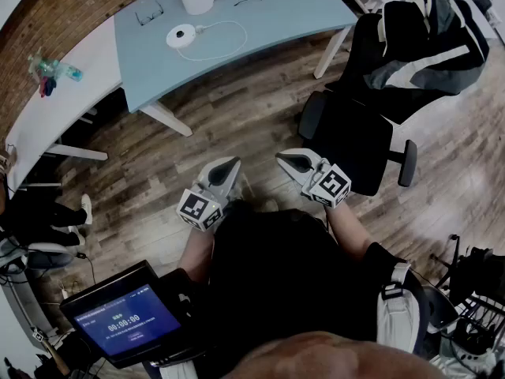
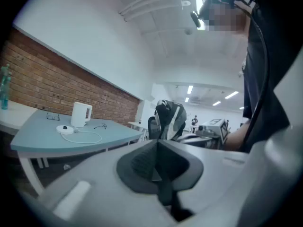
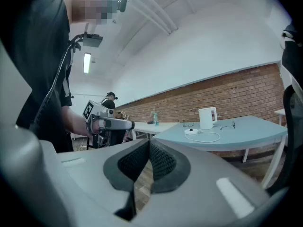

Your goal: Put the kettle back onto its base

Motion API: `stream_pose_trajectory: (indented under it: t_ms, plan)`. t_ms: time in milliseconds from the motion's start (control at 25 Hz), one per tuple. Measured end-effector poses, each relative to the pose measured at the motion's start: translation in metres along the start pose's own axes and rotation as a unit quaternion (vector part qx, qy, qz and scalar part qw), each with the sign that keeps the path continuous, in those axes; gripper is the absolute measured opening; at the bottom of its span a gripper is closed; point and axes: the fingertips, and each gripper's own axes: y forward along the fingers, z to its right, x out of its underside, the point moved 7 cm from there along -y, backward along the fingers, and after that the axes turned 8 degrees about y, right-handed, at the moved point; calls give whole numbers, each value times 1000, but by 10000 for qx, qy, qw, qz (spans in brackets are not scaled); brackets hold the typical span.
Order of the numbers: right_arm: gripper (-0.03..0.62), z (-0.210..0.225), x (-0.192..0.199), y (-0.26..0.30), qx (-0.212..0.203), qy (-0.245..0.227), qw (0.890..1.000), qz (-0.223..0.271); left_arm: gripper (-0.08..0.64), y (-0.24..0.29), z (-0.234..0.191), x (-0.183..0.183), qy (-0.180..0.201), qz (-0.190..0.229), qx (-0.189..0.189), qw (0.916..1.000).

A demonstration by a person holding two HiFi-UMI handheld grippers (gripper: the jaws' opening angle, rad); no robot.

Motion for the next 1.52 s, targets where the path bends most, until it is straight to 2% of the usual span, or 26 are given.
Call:
stream_pose_trajectory:
  t_ms: [200,520,720,920,1080,1520]
  plan:
    - [2,-5,0,-13,-29,-68,10000,-49,2,-3,15,-1,-110,-1,2,9999]
    - [2,-16,1,-10,-67,-40,10000,39,2,-14,18,-1,-1,-83,-4,10000]
    - [2,-15,-1,-12,79,34,9999,80,2,-13,18,0,55,-97,42,9999]
    - [3,-16,-11,-10,-280,185,9988,367,2,-11,15,-4,111,-87,44,9999]
    - [3,-12,-14,-7,-226,258,9981,520,2,-11,17,-4,121,-107,47,9999]
    - [3,-8,-12,3,-258,338,9979,491,2,-16,16,-7,-3,-52,16,10000]
